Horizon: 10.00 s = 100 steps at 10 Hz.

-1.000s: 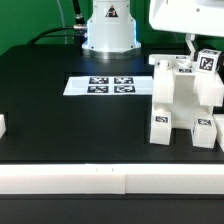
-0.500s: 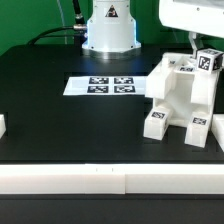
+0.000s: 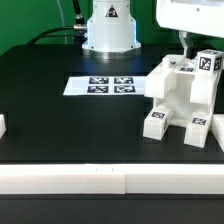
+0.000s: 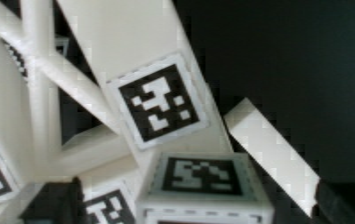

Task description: Assemble chair

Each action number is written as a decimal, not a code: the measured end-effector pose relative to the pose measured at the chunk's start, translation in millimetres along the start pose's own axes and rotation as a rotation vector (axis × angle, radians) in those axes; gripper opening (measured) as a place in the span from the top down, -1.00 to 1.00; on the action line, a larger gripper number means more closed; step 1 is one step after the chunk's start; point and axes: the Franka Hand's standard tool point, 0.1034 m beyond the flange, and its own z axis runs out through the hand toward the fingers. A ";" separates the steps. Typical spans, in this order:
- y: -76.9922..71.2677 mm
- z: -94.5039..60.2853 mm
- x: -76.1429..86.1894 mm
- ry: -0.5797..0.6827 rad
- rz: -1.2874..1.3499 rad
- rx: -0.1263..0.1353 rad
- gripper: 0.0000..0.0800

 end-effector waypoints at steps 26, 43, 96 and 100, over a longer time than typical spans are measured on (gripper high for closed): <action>2.3 -0.1 3.1 0.016 -0.647 -0.025 0.29; 1.0 0.8 0.2 0.014 -0.383 -0.018 -0.62; 91.8 30.2 -16.2 0.014 -0.719 -0.010 -0.62; 85.7 25.7 10.1 0.031 -0.763 -0.005 -0.62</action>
Offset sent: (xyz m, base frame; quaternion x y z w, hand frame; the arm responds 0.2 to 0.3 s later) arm 0.0000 0.0000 0.0000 0.0000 0.0000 -0.1938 0.9810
